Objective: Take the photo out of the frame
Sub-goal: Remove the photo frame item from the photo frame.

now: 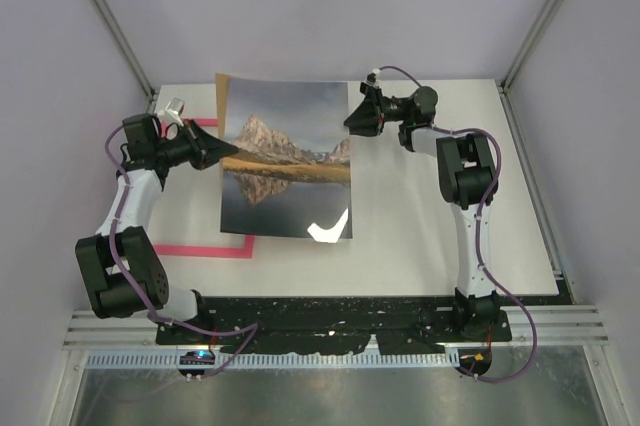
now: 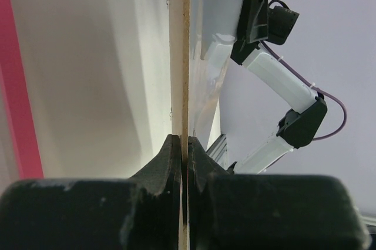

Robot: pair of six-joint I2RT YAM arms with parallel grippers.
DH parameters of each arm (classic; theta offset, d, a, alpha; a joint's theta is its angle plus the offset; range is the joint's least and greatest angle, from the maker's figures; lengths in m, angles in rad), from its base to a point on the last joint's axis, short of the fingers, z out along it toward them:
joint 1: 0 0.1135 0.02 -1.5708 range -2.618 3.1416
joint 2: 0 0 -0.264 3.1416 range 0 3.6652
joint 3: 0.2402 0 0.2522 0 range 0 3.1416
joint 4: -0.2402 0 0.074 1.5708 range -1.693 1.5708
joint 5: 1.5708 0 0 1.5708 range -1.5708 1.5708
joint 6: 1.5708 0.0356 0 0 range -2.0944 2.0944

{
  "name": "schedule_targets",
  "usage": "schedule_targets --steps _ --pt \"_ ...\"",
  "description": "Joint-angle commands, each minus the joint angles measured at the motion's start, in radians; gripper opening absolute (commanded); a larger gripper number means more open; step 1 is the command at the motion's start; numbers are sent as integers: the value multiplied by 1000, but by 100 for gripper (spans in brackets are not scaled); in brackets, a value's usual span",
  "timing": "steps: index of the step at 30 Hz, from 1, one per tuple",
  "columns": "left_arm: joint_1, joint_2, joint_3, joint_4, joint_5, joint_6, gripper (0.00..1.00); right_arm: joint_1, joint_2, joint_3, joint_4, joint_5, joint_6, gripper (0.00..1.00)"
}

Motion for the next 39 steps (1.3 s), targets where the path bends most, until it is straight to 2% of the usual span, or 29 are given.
schedule_targets --steps 1,2,3,4,5,7,8,9,10,11,12,13,14,15,17,19,21,22,23,24,26,27,31,32,35,39 --pt "10 -53 51 4 13 9 0 30 -99 -7 379 -204 110 38" --pt "10 -56 53 4 13 9 0 35 -116 -10 378 -197 114 46" --pt "10 -59 51 2 13 9 0 41 -125 -21 375 -189 110 75" --pt "10 -65 53 2 13 7 0 41 -147 -30 326 -189 96 83" --pt "9 -70 53 2 13 7 0 41 -159 -57 266 -180 26 84" --pt "12 -80 51 1 12 7 0 32 -208 -135 31 -149 -161 84" --pt "12 -88 51 1 12 7 0 24 -237 -163 -156 -141 -255 84" --pt "12 -94 51 1 9 6 0 19 -263 -174 -293 -123 -416 84" --pt "13 -100 50 1 7 7 0 6 -279 -176 -546 -106 -520 84" --pt "12 -106 50 -1 9 6 0 -4 -303 -159 -707 -66 -793 84" --pt "12 -111 53 -2 7 6 0 -19 -308 -17 -1320 -10 -994 84" --pt "13 -117 50 -4 7 6 0 -25 -281 87 -1648 247 -1504 90" --pt "13 -122 51 -4 4 4 0 -13 -277 225 -1995 373 -1627 98" --pt "15 -128 48 -1 5 4 0 -16 -288 228 -2003 458 -1704 95" --pt "15 -133 47 1 5 3 0 -44 -294 184 -1956 387 -1645 95" --pt "16 -133 40 10 9 0 0 -44 -310 167 -1923 376 -1682 95" --pt "16 -134 39 11 12 -3 0 -16 -374 108 -1876 483 -1769 95" --pt "19 -136 36 13 13 -3 0 5 -411 32 -1848 592 -1823 95" --pt "22 -139 36 14 16 -3 0 24 -493 -8 -1772 633 -1854 95" --pt "23 -140 33 16 18 -3 0 62 -530 -90 -1744 761 -1927 95" --pt "26 -142 34 20 22 -7 0 119 -656 -218 -1627 877 -2034 95" --pt "26 -143 37 28 25 -11 0 130 -731 -253 -1531 879 -2053 95" --pt "27 -143 30 54 30 -29 0 93 -859 -502 -1197 663 -1891 94" --pt "30 -145 25 57 32 -31 0 91 -857 -519 -1187 579 -1889 95" --pt "38 -151 22 62 35 -36 0 79 -782 -466 -1279 467 -1912 94" --pt "56 -156 17 105 39 -75 0 61 -732 -459 -1291 368 -1738 100"
